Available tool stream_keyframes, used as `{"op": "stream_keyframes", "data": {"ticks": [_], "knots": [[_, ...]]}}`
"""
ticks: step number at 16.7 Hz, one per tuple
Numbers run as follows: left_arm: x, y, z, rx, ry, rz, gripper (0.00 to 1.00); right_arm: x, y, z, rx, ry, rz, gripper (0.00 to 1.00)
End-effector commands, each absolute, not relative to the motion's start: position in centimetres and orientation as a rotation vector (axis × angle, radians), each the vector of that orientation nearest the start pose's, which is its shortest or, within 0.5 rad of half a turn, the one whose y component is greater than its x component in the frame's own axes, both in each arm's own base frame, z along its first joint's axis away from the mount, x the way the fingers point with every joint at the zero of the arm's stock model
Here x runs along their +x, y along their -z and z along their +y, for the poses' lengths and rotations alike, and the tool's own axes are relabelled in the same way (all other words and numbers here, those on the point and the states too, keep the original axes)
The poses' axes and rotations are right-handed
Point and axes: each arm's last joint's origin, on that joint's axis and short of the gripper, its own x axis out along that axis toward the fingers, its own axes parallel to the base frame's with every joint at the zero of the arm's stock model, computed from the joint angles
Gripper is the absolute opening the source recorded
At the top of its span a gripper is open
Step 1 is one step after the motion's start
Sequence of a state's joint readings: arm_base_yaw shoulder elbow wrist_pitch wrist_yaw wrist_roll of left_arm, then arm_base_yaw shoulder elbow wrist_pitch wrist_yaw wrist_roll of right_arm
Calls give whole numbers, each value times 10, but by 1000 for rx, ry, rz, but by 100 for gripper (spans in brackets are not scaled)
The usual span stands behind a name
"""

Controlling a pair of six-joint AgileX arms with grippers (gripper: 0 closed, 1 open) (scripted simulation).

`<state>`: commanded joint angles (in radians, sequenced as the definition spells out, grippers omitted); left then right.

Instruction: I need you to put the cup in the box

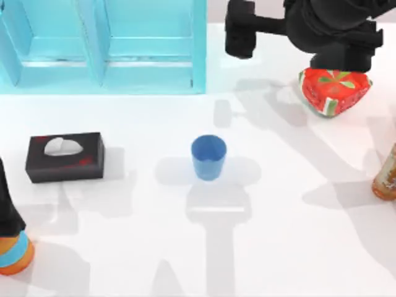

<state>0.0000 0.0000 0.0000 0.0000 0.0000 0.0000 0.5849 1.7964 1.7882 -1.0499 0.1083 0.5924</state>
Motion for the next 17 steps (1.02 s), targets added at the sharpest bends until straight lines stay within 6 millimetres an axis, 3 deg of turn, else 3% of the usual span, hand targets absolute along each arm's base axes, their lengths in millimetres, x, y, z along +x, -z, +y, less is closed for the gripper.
{"op": "stream_keyframes", "data": {"ticks": [4,8,11,17], "knots": [[106,-160,-1,0,0,0,100,339,-288,284,94,-67,1246,100],[106,-160,-1,0,0,0,100,342,-247,331,31,-13,1342,100],[106,-160,-1,0,0,0,100,341,-232,345,8,7,1370,100],[106,-160,-1,0,0,0,100,343,-230,344,9,11,1372,100]]}}
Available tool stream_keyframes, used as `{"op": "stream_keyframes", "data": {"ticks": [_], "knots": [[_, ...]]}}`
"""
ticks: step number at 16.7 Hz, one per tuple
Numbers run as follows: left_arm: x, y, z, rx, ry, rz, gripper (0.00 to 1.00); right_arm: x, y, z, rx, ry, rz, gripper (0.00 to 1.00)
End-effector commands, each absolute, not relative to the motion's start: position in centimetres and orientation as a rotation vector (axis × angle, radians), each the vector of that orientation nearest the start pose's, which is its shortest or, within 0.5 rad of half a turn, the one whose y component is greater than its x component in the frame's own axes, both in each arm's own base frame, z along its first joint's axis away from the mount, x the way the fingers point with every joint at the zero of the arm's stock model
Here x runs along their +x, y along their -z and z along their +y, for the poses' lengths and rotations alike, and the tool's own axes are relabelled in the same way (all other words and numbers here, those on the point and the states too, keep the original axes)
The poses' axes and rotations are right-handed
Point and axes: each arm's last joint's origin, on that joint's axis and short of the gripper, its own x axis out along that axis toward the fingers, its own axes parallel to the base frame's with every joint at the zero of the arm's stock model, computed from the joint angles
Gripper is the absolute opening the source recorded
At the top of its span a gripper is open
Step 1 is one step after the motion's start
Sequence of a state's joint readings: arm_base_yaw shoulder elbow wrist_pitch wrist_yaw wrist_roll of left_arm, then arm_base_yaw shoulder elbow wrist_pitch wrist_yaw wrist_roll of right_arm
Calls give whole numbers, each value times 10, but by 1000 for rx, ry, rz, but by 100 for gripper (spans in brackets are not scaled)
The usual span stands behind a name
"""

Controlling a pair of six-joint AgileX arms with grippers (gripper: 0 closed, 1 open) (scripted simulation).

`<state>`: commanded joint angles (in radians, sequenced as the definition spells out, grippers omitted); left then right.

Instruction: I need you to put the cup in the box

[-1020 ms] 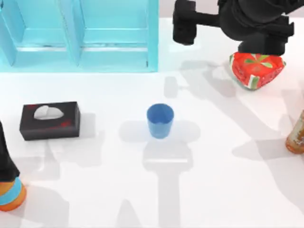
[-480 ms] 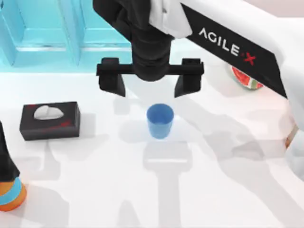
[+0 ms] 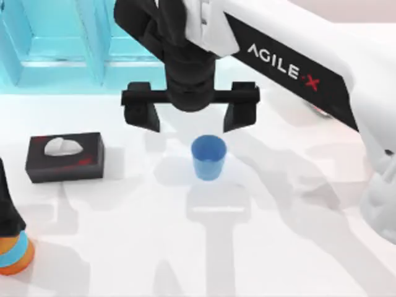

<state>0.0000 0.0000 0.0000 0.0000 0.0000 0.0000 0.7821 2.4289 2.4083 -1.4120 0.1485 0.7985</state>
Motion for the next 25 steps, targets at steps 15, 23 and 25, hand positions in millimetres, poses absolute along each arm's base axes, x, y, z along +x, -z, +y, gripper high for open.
{"op": "stream_keyframes", "data": {"ticks": [15,23,25], "knots": [[106,-160,-1,0,0,0,100,361,-134,345,7,8,1371,92],[106,-160,-1,0,0,0,100,361,-134,345,7,8,1371,32],[106,-160,-1,0,0,0,100,361,-134,345,7,8,1371,17]]}}
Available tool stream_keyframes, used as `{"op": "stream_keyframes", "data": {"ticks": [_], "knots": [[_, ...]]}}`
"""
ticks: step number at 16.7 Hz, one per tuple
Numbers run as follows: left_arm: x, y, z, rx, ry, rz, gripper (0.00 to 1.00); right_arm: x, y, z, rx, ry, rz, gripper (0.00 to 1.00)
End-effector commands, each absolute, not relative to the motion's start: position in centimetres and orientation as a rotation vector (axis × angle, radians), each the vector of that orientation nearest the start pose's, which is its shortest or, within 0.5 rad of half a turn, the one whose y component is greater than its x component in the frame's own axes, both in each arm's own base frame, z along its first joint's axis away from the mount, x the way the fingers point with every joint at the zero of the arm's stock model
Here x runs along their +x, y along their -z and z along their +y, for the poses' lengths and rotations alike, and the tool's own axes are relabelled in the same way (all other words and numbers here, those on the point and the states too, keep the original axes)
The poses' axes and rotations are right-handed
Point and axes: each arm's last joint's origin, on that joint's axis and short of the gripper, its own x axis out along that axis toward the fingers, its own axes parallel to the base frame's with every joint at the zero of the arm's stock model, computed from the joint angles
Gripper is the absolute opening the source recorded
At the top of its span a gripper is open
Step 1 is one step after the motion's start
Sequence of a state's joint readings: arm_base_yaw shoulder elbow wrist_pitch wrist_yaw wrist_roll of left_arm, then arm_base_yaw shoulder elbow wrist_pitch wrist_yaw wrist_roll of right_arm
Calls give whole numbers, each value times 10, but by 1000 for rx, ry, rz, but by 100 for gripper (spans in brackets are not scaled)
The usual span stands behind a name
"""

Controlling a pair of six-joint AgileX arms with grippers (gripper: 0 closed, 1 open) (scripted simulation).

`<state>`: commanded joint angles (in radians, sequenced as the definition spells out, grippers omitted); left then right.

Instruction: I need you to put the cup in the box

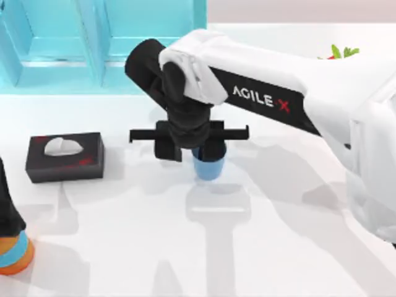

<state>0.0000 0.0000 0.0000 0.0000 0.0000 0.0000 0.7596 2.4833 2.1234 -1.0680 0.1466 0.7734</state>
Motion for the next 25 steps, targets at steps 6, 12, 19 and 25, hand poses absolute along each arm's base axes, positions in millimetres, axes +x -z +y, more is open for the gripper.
{"op": "stream_keyframes", "data": {"ticks": [6,12,19,25], "knots": [[106,-160,-1,0,0,0,100,361,-134,345,7,8,1371,0],[106,-160,-1,0,0,0,100,360,-134,345,2,6,1371,0],[106,-160,-1,0,0,0,100,404,-189,227,-12,9,1407,0],[106,-160,-1,0,0,0,100,398,-243,27,0,14,1452,0]]}}
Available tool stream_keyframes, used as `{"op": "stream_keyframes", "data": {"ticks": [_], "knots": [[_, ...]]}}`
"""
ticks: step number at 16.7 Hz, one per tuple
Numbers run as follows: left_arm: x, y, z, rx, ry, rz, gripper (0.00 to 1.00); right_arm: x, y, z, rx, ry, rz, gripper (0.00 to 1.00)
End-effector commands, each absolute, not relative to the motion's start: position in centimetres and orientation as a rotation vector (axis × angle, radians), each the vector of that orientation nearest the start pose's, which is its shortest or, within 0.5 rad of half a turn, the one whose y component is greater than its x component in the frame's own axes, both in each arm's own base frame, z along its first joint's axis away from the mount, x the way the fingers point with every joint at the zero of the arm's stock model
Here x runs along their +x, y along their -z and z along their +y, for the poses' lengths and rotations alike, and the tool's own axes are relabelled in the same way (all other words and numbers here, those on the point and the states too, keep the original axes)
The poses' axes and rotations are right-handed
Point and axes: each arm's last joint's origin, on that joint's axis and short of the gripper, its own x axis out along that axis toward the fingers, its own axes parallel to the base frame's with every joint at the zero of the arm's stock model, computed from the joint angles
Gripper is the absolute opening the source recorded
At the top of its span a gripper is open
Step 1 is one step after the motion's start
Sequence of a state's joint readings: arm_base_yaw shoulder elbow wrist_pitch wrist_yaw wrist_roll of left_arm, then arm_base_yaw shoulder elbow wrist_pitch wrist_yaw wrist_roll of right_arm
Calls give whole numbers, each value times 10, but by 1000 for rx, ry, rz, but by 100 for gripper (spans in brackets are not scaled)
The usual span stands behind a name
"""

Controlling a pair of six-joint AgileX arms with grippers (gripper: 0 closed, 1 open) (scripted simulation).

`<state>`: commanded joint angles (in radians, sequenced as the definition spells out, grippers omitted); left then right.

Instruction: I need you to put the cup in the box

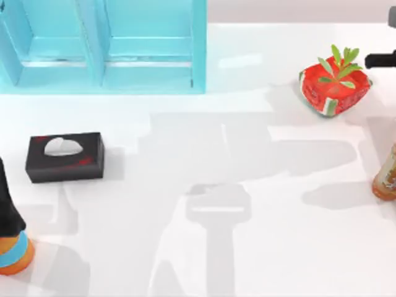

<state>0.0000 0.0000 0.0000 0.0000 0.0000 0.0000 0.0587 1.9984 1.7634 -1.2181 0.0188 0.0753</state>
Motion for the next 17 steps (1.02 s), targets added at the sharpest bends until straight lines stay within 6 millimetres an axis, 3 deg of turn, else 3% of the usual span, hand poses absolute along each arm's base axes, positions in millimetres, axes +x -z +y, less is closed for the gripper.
{"op": "stream_keyframes", "data": {"ticks": [3,6,9,14,17], "knots": [[106,-160,-1,0,0,0,100,360,-261,-60,11,8,1461,0],[106,-160,-1,0,0,0,100,319,-273,-105,22,-3,1459,0],[106,-160,-1,0,0,0,100,298,-277,-119,29,-9,1458,0],[106,-160,-1,0,0,0,100,299,-276,-118,26,-9,1459,0],[106,-160,-1,0,0,0,100,301,-261,-121,27,-10,1460,0]]}}
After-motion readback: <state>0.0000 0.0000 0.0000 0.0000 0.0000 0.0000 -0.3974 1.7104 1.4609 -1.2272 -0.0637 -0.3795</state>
